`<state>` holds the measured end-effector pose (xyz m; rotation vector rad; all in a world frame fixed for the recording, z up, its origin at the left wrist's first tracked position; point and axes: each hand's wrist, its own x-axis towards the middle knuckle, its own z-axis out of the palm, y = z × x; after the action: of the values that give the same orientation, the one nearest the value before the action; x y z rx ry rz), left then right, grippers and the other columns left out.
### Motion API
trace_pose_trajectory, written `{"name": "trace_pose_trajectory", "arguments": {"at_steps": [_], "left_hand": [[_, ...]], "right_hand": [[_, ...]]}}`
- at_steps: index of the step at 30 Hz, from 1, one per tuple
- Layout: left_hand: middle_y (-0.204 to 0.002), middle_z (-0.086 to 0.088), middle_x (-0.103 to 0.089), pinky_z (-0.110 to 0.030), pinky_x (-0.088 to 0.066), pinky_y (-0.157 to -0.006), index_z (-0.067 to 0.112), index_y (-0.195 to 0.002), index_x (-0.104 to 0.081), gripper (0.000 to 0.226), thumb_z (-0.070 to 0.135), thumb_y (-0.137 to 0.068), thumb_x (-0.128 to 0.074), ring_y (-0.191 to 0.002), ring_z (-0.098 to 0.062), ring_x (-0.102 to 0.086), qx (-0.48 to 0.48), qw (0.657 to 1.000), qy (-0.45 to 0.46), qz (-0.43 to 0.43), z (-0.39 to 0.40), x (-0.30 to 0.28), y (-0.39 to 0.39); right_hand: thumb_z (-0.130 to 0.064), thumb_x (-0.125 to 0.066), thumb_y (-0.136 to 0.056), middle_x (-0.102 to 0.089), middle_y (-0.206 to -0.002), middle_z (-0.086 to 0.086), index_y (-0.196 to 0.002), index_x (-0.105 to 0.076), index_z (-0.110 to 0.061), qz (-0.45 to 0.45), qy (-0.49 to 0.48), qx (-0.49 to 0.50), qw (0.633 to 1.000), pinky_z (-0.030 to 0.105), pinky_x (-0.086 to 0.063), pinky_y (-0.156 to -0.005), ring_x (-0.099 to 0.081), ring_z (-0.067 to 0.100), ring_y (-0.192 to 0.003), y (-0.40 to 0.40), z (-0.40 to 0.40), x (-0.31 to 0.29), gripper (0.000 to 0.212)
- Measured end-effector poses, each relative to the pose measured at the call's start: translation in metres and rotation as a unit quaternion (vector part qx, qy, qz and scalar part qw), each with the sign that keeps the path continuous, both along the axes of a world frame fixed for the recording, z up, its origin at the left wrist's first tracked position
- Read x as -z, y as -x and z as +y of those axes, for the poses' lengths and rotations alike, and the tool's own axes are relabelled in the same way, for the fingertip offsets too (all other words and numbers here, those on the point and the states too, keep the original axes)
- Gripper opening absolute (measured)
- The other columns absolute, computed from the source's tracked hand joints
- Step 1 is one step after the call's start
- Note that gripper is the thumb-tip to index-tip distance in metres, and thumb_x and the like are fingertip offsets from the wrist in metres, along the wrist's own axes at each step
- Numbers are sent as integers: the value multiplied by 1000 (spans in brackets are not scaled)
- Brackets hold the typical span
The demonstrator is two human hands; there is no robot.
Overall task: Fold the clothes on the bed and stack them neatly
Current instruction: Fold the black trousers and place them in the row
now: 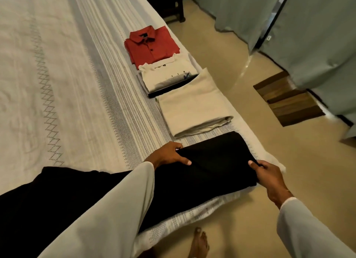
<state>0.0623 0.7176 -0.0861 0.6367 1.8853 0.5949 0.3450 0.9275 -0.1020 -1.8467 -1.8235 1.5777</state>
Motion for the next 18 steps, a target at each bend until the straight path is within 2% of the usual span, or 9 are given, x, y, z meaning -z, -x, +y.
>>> {"name": "trace_pose_trajectory", "arguments": {"at_steps": [2,5,7,9,11,13,15,17,18], "left_hand": [[-102,2,-71,-31,-54,-86,20,-97,-69,51,48,-62,-92,-94,-15,-68,-10,1000,-9,21,13,6,-9],[-112,-1,-68,-27,-49,-81,19,-110,-66,57,48,-67,-90,-101,-18,-64,-2,998,-16,67,41,-4,-25],[-119,-4,-64,-34,-49,-87,20,-117,-61,65,62,-71,-81,-108,-22,-59,27,973,-29,229,58,-17,-41],[-102,-2,-67,-37,-50,-82,21,-99,-61,66,81,-71,-63,-97,-22,-60,-16,941,-59,332,77,-42,-63],[-74,-1,-70,-33,-51,-66,15,-75,-63,80,94,-65,-51,-72,-19,-66,-73,971,-25,225,94,-63,-78],[-77,-8,-72,-28,-47,-59,8,-79,-66,80,87,-65,-62,-73,-23,-70,-83,991,31,96,102,-65,-83],[-93,-14,-72,-28,-44,-64,3,-95,-69,48,49,-81,-75,-87,-28,-69,-83,994,38,65,98,-53,-77],[-87,-11,-70,-28,-45,-67,6,-96,-72,14,19,-89,-70,-77,-24,-66,-129,992,2,9,85,-50,-69],[-84,-9,-70,-27,-47,-68,11,-94,-72,5,13,-91,-68,-73,-21,-65,-149,988,-23,-20,80,-52,-65]], "right_hand": [[-30,-72,-92,-77,-102,8,-103,-79,-12,-61,-151,-64,985,29,-47,-81,-69,27,-95,9,-2,-10,22],[-23,-75,-89,-75,-97,6,-94,-79,-12,-36,-293,-100,950,29,-46,-85,-67,23,-94,17,-9,-35,13],[-19,-74,-89,-72,-99,1,-97,-76,-13,22,-330,-115,937,30,-48,-88,-64,18,-95,25,-24,-49,10],[-14,-74,-90,-72,-102,-4,-101,-75,-13,95,-323,-141,931,24,-50,-90,-65,9,-97,34,-39,-60,11],[-14,-74,-90,-73,-108,-7,-102,-76,-12,160,-297,-196,921,19,-49,-95,-66,3,-104,42,-56,-63,12],[-26,-72,-91,-74,-106,-9,-100,-77,-14,221,-230,-277,907,17,-48,-94,-67,3,-105,46,-67,-64,16],[-42,-63,-93,-75,-108,-10,-103,-79,-16,258,-132,-284,914,16,-47,-95,-68,5,-108,44,-69,-66,33],[-49,-53,-98,-74,-114,-9,-112,-75,-16,239,-108,-176,949,19,-47,-97,-66,8,-113,41,-55,-58,42],[-51,-53,-99,-72,-117,-6,-115,-72,-16,183,-129,-119,967,22,-47,-95,-65,13,-114,39,-42,-51,42]]}}
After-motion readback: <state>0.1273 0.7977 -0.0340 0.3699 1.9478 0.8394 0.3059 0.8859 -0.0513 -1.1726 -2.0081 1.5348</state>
